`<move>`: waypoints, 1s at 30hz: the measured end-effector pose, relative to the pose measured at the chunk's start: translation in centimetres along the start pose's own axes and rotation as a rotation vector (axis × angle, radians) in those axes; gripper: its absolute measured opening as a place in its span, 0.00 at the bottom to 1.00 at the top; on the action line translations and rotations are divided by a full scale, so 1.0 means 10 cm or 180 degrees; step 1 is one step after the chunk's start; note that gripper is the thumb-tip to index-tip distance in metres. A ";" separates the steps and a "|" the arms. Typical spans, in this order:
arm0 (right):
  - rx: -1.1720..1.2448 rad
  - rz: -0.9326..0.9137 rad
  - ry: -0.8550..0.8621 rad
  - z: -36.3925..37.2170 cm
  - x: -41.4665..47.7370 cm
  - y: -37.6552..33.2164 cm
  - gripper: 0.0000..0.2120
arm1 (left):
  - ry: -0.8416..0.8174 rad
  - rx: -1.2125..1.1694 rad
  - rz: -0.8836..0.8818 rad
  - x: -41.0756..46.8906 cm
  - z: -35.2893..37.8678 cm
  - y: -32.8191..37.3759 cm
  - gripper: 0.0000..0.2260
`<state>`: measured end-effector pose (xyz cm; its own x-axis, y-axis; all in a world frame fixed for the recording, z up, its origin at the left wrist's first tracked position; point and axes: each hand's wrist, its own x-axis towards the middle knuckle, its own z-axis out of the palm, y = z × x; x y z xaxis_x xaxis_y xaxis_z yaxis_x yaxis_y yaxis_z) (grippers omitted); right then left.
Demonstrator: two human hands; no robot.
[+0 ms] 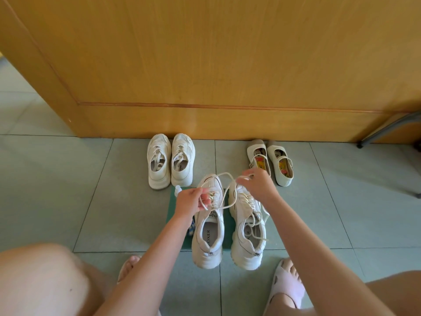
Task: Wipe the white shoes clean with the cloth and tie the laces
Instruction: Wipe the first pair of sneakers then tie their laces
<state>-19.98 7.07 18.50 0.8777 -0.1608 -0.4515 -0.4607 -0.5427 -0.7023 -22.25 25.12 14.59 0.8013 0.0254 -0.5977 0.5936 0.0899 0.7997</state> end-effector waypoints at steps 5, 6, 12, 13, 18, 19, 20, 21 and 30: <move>-0.1630 0.0459 -0.0964 0.02 0.02 0.19 0.07 | 0.0353 -0.0814 -0.0340 0.01 0.04 0.06 0.09; -0.1618 0.0388 -0.0906 0.01 0.00 0.18 0.09 | 0.0341 -0.0770 -0.0268 0.02 0.04 0.06 0.09; -0.1324 -0.0468 -0.0366 -0.07 -0.13 -0.16 0.13 | 0.0175 0.0593 0.0553 0.10 0.10 -0.07 0.07; -0.1359 -0.0550 -0.0246 -0.09 -0.14 -0.20 0.13 | 0.0202 0.0570 0.0536 0.12 0.10 -0.07 0.07; -0.1252 -0.0866 -0.0102 -0.09 -0.11 -0.20 0.11 | 0.0054 0.0905 0.0690 0.12 0.07 -0.10 0.08; -0.1164 -0.0957 -0.0125 -0.06 -0.11 -0.18 0.10 | -0.0063 0.1185 0.0854 0.11 0.08 -0.10 0.08; -0.1030 -0.1020 -0.0134 -0.02 -0.12 -0.17 0.10 | -0.0178 0.1424 0.0976 0.10 0.09 -0.10 0.08; -0.0855 -0.1048 -0.0150 0.02 -0.13 -0.16 0.11 | -0.0274 0.1607 0.1048 0.09 0.11 -0.09 0.08; -0.0400 -0.0946 -0.0260 0.11 -0.08 -0.15 0.14 | -0.0795 0.1921 0.1092 0.08 0.11 -0.09 0.09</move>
<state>-20.13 8.94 19.33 0.9554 0.0838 -0.2833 -0.1616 -0.6543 -0.7388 -22.04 23.94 13.40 0.8995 -0.2803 -0.3350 0.1862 -0.4478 0.8745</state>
